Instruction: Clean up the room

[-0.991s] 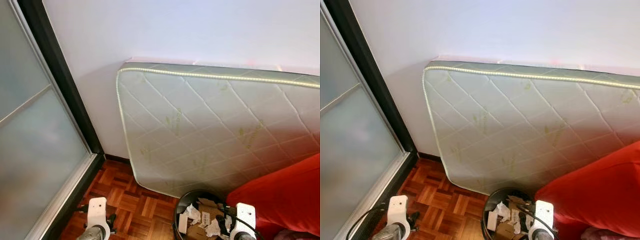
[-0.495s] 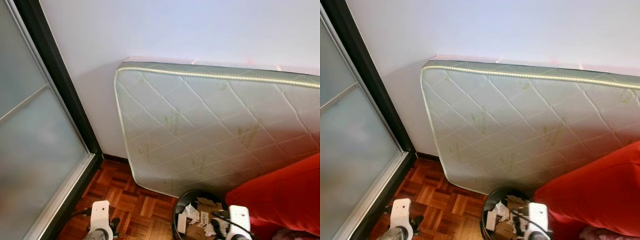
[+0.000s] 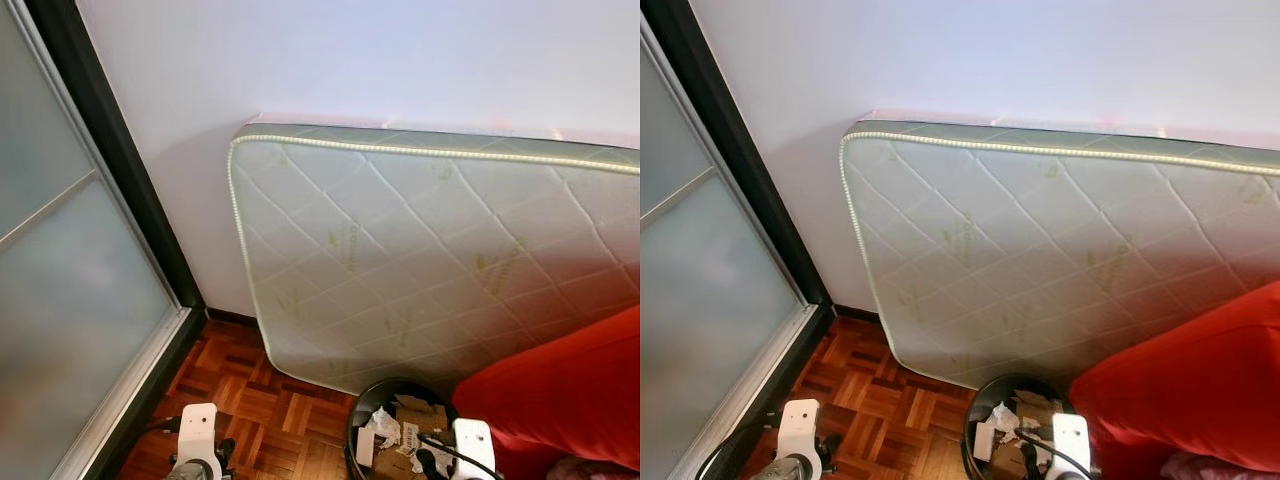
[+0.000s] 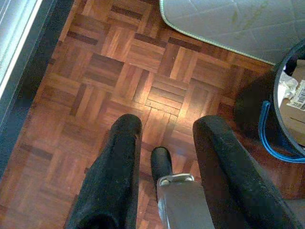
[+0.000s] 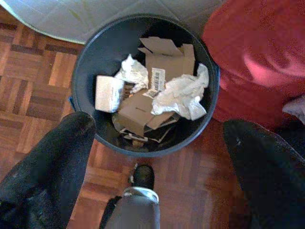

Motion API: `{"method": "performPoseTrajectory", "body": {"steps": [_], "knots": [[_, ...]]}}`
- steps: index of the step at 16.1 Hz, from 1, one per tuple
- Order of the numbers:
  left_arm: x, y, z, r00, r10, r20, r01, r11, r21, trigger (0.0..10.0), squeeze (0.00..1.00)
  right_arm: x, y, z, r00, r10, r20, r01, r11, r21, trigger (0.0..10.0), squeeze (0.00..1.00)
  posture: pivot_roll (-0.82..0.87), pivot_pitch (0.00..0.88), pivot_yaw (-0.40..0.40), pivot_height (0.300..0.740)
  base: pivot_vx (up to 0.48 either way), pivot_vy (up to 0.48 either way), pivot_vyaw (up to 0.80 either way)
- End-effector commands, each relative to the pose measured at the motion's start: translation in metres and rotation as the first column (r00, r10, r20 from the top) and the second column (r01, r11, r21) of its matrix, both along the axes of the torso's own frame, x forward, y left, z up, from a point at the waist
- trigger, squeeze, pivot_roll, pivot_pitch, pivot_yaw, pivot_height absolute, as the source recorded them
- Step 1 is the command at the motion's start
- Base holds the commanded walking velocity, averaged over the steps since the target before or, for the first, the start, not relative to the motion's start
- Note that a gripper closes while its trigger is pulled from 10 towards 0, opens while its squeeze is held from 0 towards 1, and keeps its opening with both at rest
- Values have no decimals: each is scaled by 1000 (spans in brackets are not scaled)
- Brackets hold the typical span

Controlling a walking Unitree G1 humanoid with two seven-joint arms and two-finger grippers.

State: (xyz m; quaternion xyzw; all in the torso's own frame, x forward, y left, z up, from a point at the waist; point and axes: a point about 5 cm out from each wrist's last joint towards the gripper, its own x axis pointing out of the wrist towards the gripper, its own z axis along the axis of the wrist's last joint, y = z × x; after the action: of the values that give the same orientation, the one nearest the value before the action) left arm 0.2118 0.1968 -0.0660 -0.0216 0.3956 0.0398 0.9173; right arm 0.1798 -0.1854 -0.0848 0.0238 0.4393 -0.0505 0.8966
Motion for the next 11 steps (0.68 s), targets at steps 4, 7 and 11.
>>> {"method": "performPoseTrajectory", "body": {"steps": [4,7,11], "knots": [[-3,2,-1,1000,6,-13,-6,1000,-2,10000,0,2,0,1,1000,-1,-4,1,1000,-5,10000,0,-38,0,27,740,0,0,0],[-1,3,0,1000,16,-7,-16,1000,-3,10000,0,7,3,3,1000,19,9,-19,1000,-3,10000,0,-30,0,27,740,0,0,0],[-2,5,-1,1000,24,-10,-24,1000,-2,10000,0,5,4,2,1000,26,1,-26,1000,-3,10000,0,-26,0,23,740,0,0,0]]}}
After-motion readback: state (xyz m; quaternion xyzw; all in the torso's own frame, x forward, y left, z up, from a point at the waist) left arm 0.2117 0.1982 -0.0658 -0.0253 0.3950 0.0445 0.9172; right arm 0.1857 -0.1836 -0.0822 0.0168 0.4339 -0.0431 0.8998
